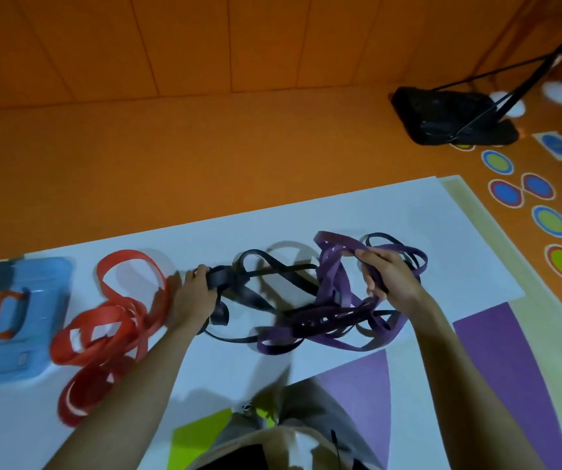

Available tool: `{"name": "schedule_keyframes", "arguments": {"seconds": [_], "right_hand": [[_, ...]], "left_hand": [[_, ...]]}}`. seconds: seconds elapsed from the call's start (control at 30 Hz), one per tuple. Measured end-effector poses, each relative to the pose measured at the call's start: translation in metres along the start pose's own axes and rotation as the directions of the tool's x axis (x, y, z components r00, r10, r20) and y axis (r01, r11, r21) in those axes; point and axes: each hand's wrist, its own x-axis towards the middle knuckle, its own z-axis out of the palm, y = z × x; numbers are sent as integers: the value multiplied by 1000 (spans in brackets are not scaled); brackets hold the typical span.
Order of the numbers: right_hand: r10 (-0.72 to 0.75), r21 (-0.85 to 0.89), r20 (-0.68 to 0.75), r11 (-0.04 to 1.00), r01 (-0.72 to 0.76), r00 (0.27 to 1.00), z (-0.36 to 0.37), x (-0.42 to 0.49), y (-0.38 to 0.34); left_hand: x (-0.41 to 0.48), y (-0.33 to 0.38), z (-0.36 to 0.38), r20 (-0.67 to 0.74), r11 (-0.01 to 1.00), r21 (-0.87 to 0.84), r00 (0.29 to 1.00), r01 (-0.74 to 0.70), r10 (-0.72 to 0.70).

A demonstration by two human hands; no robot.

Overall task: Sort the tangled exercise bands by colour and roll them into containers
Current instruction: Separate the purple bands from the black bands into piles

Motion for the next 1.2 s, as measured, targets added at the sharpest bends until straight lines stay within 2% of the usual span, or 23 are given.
{"name": "schedule_keyframes", "arguments": {"seconds": [0.13, 0.2, 0.23, 0.3, 0.37, 0.43, 0.5, 0.57, 0.63, 0.7, 0.8, 0.87, 0.9, 0.97, 1.03, 1.13, 1.2], "right_hand": [[-59, -59, -13, 997, 58, 998, 1, 4, -18], [-85, -94, -2, 992, 85, 996, 4, 3, -27], [-91, -107, 11, 990, 92, 996, 7, 2, -31], [-95, -119, 52, 988, 101, 994, 13, -3, -39], [-101, -119, 92, 987, 112, 991, 18, -8, -45], [-108, -111, 114, 986, 121, 988, 19, -9, -50], [-118, -98, 127, 987, 131, 985, 16, -10, -55], [-129, -66, 126, 988, 138, 984, 10, -10, -58], [-144, -22, 119, 989, 148, 982, -1, -9, -58], [-145, -8, 104, 989, 146, 984, -16, -5, -58], [-136, 21, 72, 991, 135, 988, -36, 2, -57], [-123, 48, 40, 992, 121, 992, -49, 11, -54], [-117, 46, 25, 992, 116, 993, -55, 16, -51], [-92, 40, 26, 995, 90, 995, -66, 28, -47], [-67, 25, 45, 997, 66, 997, -76, 46, -40], [-45, -45, 90, 998, 49, 995, -87, 76, -39], [-13, -89, 105, 996, 23, 994, -97, 97, -35]], "left_hand": [[-6, -4, -4, 224, 980, 192, 970, 50, -93], [-11, 8, -7, 354, 939, 344, 930, -30, -100], [-12, 18, -10, 409, 939, 334, 910, -86, -62], [-11, 48, -16, 488, 961, 152, 863, -232, 131], [-11, 87, -19, 540, 935, -95, 772, -340, 336], [-8, 125, -13, 577, 913, -300, 710, -275, 403], [-1, 149, 6, 546, 925, -304, 754, -227, 365], [7, 158, 29, 497, 953, -158, 813, -258, 303], [15, 155, 53, 508, 957, 1, 825, -289, 248], [21, 147, 74, 513, 964, 46, 835, -261, 202], [24, 138, 82, 437, 983, -83, 881, -162, 182], [28, 135, 75, 362, 957, -288, 923, -23, 131], [33, 134, 69, 335, 903, -420, 940, 91, 61], [48, 130, 61, 290, 779, -578, 953, 243, -81], [61, 129, 54, 260, 761, -588, 955, 276, -145], [64, 132, 44, 152, 823, -513, 970, 243, -191], [65, 134, 39, 143, 858, -450, 968, 248, -206]]}}
